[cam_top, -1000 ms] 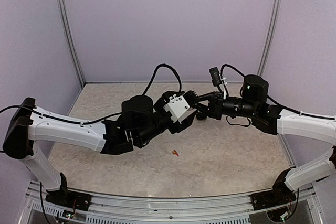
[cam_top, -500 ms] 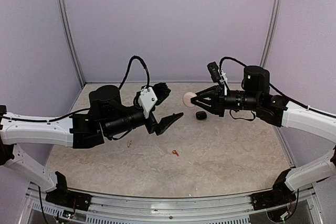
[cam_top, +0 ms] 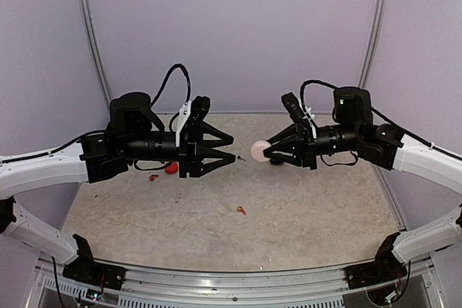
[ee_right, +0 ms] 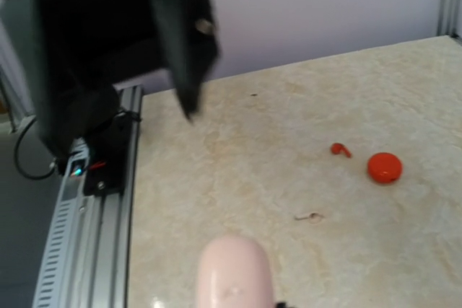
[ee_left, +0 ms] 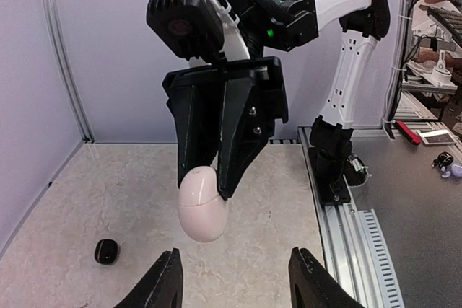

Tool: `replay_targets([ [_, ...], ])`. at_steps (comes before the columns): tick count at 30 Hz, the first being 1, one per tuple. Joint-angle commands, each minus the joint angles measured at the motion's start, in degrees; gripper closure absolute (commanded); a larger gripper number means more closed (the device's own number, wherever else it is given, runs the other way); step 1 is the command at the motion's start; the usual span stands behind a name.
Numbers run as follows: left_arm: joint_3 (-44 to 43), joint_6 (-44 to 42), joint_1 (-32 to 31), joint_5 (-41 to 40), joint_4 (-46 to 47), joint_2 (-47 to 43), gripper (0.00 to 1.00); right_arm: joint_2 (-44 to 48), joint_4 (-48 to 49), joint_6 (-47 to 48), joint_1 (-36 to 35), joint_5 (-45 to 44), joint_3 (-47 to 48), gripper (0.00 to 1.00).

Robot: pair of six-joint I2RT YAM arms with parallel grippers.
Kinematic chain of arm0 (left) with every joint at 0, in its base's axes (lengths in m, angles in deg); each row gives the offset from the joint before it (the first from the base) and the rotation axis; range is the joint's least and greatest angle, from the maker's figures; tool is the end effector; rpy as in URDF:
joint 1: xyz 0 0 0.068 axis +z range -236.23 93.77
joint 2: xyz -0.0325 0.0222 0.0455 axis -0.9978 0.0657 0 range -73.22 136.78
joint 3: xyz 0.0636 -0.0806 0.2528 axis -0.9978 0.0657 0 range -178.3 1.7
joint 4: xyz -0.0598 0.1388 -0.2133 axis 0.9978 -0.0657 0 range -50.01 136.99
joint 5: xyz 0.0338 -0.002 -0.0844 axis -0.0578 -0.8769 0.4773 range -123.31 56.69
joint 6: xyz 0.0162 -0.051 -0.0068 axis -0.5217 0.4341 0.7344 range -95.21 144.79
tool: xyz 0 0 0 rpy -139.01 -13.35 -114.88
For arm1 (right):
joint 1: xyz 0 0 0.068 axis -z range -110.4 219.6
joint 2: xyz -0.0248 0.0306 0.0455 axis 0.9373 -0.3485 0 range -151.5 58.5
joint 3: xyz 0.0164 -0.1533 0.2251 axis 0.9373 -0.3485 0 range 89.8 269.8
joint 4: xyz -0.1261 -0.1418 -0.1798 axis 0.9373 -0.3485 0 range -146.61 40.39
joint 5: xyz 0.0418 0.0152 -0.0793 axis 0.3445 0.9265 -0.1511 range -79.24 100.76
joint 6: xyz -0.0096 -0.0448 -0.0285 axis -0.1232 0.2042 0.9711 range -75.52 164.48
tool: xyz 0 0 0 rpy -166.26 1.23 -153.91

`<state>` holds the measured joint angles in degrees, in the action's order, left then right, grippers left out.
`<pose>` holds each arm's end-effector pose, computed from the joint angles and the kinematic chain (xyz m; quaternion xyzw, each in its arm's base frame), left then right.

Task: Insert the wireless bluetooth earbuds into the charging case
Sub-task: Pass from the right arm to the left

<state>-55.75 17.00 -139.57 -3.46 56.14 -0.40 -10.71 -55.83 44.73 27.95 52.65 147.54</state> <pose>0.1641 -0.2499 0.3473 0.5138 0.5319 -0.4265 0.5207 0.1889 0.2000 0.3399 -0.4666 0.6288 0.4648 0.4133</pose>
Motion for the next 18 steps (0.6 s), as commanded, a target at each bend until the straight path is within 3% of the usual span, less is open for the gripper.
replay_targets([
  [1, -3.0, 1.8, -0.5, 5.3, -4.8, 2.7, 0.5, -0.5, -5.5, 3.3, -2.5, 0.9, 3.3, 0.89],
  [11, -5.9, -0.1, -3.4, 2.8, -7.5, 7.1, 0.52, -3.3, -10.1, 5.4, -6.5, -1.3, 6.4, 0.89],
  [18, -6.4, -0.4, -3.9, 2.7, -8.2, 8.4, 0.63, -3.8, -10.9, 5.9, -7.3, -1.8, 7.1, 0.89],
])
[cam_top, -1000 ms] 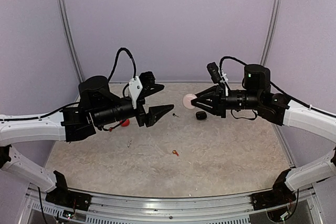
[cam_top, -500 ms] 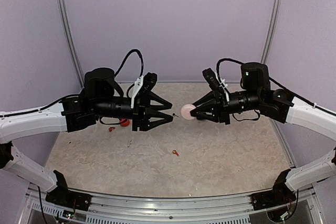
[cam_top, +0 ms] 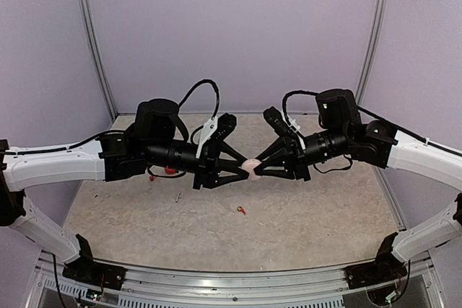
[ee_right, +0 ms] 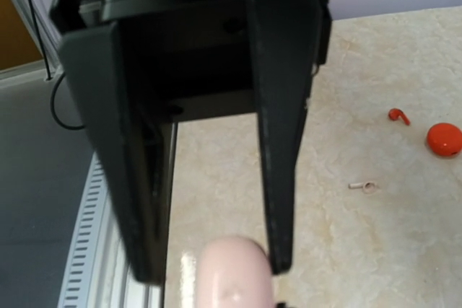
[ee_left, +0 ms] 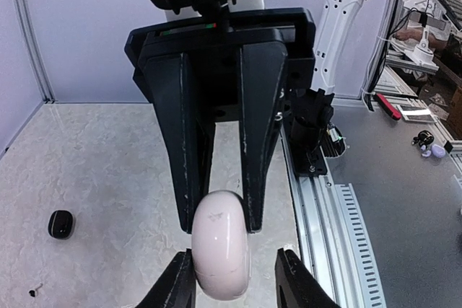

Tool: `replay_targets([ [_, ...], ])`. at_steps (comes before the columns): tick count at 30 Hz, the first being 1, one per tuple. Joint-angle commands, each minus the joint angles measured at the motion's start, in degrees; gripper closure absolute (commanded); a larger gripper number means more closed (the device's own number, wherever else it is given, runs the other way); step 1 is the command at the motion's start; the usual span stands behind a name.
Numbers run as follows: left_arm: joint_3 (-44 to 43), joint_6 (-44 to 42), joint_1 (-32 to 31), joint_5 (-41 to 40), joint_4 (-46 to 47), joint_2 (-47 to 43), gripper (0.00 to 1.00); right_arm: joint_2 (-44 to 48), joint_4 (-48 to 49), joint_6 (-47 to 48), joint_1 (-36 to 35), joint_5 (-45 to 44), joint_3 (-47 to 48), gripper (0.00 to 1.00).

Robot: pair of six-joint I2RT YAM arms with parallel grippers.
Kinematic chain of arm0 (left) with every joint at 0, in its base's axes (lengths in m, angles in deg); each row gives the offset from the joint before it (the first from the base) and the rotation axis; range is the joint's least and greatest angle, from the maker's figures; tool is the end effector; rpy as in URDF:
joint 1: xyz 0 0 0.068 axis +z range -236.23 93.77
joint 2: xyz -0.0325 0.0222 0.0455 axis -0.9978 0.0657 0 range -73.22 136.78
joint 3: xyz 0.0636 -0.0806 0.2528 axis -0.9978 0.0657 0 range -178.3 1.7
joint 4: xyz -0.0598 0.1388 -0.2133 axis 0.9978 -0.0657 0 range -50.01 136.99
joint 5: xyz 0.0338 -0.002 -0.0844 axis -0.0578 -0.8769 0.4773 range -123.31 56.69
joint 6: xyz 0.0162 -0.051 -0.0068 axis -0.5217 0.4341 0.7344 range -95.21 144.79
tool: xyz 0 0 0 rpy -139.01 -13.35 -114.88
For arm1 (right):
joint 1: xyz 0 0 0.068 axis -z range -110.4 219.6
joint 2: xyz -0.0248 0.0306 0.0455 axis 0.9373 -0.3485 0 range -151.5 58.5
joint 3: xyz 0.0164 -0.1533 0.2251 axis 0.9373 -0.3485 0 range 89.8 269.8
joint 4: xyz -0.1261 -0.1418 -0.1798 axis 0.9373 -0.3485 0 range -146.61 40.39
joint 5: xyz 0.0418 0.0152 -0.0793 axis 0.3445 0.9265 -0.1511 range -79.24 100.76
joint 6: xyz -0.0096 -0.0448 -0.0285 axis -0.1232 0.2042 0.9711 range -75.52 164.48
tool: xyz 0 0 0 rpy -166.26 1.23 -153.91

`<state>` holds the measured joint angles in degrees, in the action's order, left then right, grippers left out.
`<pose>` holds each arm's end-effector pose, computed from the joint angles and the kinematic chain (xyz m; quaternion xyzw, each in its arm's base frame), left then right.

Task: Insert the wireless bluetooth earbuds into the charging case
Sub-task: Pass from the right arm to the left, then pass from the left arm to the right

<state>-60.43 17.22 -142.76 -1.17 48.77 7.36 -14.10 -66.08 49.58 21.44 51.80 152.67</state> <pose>0.1652 -0.2840 0.3235 0.5491 0.5656 -0.4398 0.4303 0.1714 0.2266 0.3386 -0.5220 0.6277 0.4585 0.3511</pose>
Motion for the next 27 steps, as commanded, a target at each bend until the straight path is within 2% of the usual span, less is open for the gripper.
replay_targets([
  [1, -1.6, -0.7, -0.8, 0.3, -0.8, 0.7, 0.65, -0.4, -0.7, 1.0, -0.9, -0.9, 2.0, 0.89],
  [12, -2.0, -0.3, -0.9, -1.4, -0.7, 1.0, 0.83, 0.0, -0.5, 1.1, -1.5, -1.9, 2.2, 0.86],
  [18, 1.2, 2.4, 0.1, 0.2, 5.4, -1.3, 0.89, 4.5, 4.7, -1.7, -1.2, -6.0, -0.3, 0.42],
  [22, 4.1, 5.6, 0.6, 0.5, 12.3, -4.7, 0.9, 9.7, 12.9, -4.8, -0.8, -7.9, -5.6, 0.29],
  [27, 6.4, 10.1, 0.6, -1.1, 20.9, -7.6, 0.91, 11.2, 22.7, -11.1, -0.7, -4.6, -10.7, 0.29],
])
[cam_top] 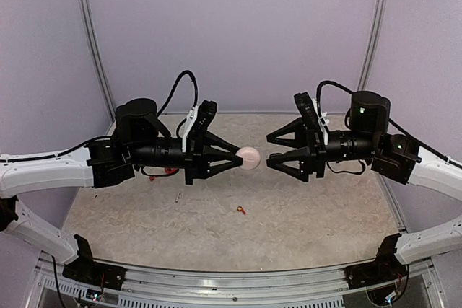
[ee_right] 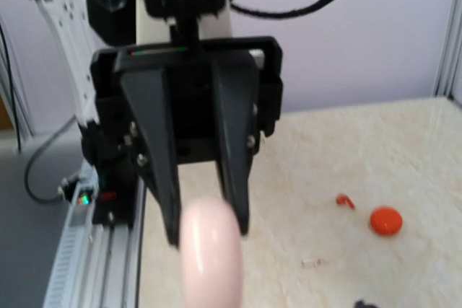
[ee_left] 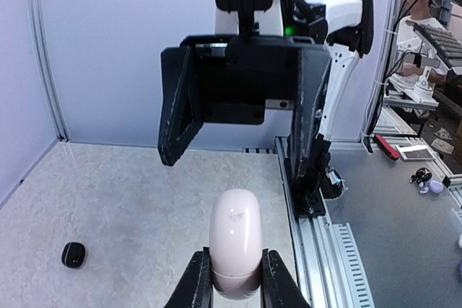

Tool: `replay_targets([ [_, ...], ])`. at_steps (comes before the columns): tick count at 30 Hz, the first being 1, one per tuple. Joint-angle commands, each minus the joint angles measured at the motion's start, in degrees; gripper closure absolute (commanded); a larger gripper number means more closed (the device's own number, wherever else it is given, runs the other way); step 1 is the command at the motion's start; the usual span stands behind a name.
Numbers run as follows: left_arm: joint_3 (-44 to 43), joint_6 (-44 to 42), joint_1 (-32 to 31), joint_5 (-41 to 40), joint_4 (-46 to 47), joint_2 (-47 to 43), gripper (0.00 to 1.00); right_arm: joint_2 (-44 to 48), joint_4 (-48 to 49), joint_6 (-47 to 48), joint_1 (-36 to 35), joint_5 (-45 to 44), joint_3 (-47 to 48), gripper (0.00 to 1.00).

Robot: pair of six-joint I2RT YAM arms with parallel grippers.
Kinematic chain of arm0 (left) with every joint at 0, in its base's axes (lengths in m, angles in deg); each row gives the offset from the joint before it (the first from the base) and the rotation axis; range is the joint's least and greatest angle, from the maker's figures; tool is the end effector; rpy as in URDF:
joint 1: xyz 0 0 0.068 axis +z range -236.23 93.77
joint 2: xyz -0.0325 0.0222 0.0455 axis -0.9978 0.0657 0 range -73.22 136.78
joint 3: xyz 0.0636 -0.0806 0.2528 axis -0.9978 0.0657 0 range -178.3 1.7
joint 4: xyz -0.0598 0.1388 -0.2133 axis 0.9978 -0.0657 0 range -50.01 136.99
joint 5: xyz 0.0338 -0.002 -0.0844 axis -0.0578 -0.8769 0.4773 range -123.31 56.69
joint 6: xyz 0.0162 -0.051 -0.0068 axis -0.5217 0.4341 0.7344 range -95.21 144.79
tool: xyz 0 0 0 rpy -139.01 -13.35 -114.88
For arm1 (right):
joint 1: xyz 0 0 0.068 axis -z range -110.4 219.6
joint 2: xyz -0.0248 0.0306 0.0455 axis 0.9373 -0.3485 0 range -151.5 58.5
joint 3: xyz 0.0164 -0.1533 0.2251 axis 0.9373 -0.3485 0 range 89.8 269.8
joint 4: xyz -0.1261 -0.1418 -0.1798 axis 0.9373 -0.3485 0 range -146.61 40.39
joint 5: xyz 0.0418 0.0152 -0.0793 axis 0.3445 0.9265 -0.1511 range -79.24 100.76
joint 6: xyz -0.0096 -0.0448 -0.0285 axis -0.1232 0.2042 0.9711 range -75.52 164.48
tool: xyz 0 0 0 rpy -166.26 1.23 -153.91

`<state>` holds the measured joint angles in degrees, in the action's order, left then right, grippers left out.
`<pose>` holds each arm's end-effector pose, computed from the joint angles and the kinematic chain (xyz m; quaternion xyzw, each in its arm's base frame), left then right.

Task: Insert the wireless bluetooth earbuds into the charging case
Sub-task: Pass from the left arm to the right

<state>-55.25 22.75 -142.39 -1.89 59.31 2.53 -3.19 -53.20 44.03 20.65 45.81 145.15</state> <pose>0.1573 -0.2678 0.3355 0.5068 0.5397 -0.4715 0.4791 0.1464 0.1994 0.3607 -0.4765 0.5861 0.4658 0.4609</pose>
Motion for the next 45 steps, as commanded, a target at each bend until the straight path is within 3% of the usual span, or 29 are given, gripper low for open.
replay_targets([
  [1, 1.5, 5.3, 0.0, -1.0, 11.8, -3.0, 0.91, 0.0, 11.0, -6.4, 0.0, 2.3, -3.6, 0.31],
  [6, 2.2, 7.3, -1.1, -3.0, 16.9, -3.4, 0.91, -1.4, 16.4, -9.3, -0.3, 4.8, -4.9, 0.36],
  [25, 2.4, 8.1, -4.2, -6.4, 21.5, -0.7, 0.91, -3.9, 26.1, -13.2, -3.3, 4.9, -4.5, 0.45],
  [45, 4.9, 9.8, -5.6, -10.3, 28.6, 0.5, 0.91, -4.8, 32.9, -15.9, -4.8, 4.4, -6.5, 0.65],
])
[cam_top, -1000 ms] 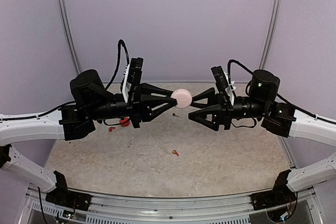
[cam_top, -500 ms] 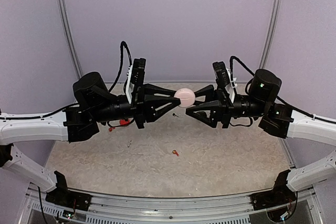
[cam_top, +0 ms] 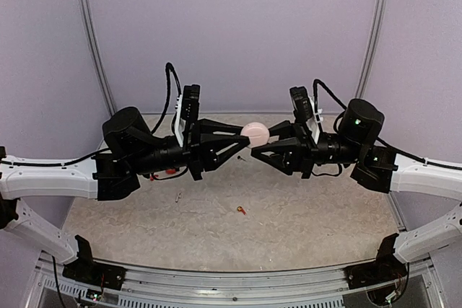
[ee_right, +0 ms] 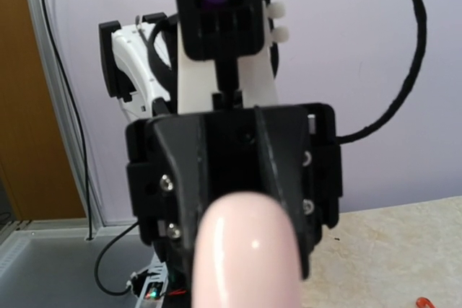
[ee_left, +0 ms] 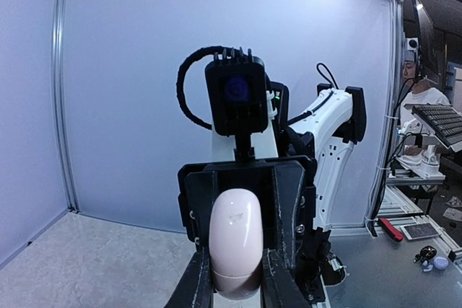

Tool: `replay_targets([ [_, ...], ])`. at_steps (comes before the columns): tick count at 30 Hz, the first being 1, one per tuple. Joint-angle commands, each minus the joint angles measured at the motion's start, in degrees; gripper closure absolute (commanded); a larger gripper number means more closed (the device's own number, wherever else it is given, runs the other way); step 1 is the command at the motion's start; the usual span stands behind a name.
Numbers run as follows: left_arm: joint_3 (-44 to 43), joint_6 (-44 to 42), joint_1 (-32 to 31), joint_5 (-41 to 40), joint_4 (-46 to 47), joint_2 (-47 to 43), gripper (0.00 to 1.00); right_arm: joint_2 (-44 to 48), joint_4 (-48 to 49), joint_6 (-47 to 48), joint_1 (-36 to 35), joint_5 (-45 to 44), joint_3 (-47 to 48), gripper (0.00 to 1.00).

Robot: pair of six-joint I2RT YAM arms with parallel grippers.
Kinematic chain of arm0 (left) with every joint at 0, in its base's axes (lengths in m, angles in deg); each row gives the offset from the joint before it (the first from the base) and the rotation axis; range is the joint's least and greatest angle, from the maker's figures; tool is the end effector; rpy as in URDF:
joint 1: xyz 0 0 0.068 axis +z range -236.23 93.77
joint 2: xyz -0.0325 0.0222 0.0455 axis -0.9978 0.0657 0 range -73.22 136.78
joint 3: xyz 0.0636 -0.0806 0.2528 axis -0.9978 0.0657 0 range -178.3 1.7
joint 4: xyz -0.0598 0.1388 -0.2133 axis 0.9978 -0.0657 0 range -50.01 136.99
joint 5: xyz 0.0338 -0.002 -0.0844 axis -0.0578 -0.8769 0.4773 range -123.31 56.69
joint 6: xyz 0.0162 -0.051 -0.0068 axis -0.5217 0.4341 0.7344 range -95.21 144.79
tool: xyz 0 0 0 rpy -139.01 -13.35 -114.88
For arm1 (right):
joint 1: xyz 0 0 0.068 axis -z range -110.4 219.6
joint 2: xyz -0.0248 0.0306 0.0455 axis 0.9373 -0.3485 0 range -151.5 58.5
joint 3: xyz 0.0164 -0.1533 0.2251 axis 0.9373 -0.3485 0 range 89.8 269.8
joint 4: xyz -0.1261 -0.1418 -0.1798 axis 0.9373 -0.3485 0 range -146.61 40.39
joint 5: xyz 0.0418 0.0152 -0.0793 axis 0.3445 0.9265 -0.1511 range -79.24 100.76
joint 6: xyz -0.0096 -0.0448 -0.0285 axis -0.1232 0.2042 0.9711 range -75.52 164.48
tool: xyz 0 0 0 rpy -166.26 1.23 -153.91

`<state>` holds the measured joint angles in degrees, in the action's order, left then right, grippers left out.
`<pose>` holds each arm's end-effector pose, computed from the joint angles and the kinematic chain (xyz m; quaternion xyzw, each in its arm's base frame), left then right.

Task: Insert the wireless bluetooth earbuds into the charging case
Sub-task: Pass from the left arm to the right

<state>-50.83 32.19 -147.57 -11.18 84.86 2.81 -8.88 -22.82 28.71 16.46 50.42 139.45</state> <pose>0.1363 -0.2771 0.3536 0.4080 0.4675 -0.5348 0.5736 0.1439 0.2299 0.3557 -0.4401 0.4957 0.5865 0.4655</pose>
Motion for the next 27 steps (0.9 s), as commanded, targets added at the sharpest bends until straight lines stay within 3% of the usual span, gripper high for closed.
replay_targets([
  [1, 0.5, 0.5, -0.4, -1.0, 3.3, 0.2, 0.92, 0.8, 2.5, -0.7, -0.6, -0.1, -0.9, 0.64],
  [3, 0.6, 0.5, -0.4, -1.1, 3.6, 0.0, 0.92, 0.7, 2.6, -1.0, -0.6, -0.1, -1.1, 0.57],
  [5, 0.5, 0.6, -0.4, -1.1, 3.6, -0.2, 0.92, 0.6, 2.8, -1.1, -0.6, -0.1, -1.3, 0.57],
  [18, 0.6, 0.5, -0.4, -0.3, 3.6, 0.5, 0.92, 0.8, 4.0, -1.6, -0.7, 0.0, -1.2, 0.64],
  [27, 0.7, 0.4, -0.4, -0.4, 3.7, 1.1, 0.92, 0.9, 3.6, -1.5, -0.7, -0.2, -1.1, 0.77],
])
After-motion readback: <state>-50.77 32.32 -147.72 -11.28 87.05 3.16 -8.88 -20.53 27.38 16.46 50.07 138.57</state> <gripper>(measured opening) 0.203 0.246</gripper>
